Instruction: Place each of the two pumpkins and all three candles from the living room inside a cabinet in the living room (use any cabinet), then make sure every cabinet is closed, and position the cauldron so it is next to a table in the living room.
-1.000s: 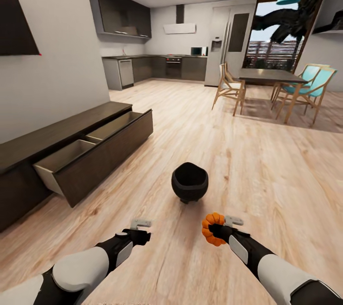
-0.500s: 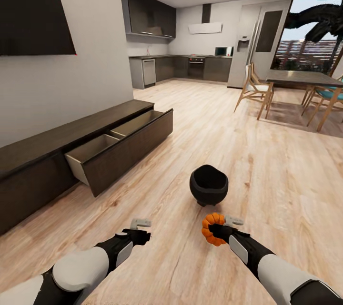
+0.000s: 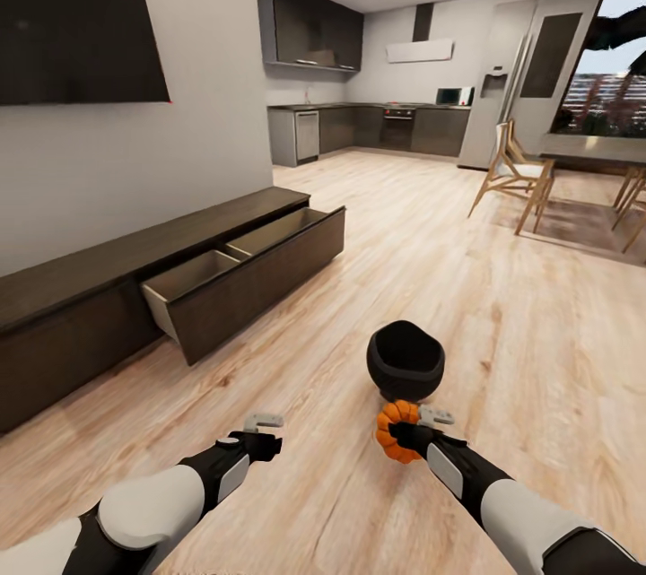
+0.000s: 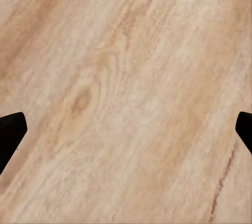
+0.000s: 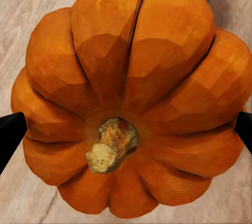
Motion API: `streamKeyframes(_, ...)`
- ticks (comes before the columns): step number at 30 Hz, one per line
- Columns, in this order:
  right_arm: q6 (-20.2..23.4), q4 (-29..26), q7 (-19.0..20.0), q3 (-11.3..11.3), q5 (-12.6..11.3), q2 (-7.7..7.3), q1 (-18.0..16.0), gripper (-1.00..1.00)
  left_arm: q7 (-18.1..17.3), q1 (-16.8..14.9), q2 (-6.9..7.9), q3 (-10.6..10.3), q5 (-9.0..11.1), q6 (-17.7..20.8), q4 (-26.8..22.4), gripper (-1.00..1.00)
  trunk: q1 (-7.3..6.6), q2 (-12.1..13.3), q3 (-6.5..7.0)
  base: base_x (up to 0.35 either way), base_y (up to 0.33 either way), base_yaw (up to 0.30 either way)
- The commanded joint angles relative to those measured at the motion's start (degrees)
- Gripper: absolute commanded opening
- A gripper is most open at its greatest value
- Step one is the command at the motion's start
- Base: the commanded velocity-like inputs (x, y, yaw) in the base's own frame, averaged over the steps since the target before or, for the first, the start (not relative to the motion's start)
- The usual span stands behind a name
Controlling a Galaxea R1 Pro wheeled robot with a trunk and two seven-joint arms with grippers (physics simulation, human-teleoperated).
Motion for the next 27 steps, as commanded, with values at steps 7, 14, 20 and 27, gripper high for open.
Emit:
streamKeyframes(7,0.35,-0.13,-0.31,0.25,2.02,0.38,0.00,-1.00,0.17,-0.06,-0.01,-0.48,0.48,0.11,-0.12,1.00,-0.01,-0.02,-0.20,0.008,-0.015,0.291)
streamKeyframes(14,0.37,-0.13,-0.31,0.24,2.12,0.40,0.00,-1.00,0.17,-0.06,-0.04,-0.48,0.48,0.11,-0.15,1.00,-0.01,-0.02,-0.36,0.000,0.000,0.292)
streamKeyframes(20,0.37,-0.13,-0.30,0.24,2.15,0.40,0.00,-1.00,0.17,-0.06,-0.05,-0.48,0.48,0.11,-0.15,1.00,-0.01,-0.02,-0.49,0.000,0.000,0.292)
streamKeyframes(27,0.72,-0.13,-0.26,0.23,2.15,0.32,0.00,-1.00,0.17,-0.06,-0.06,-0.49,0.48,0.11,-0.07,1.00,-0.01,-0.02,-0.58,0.027,-0.147,0.200)
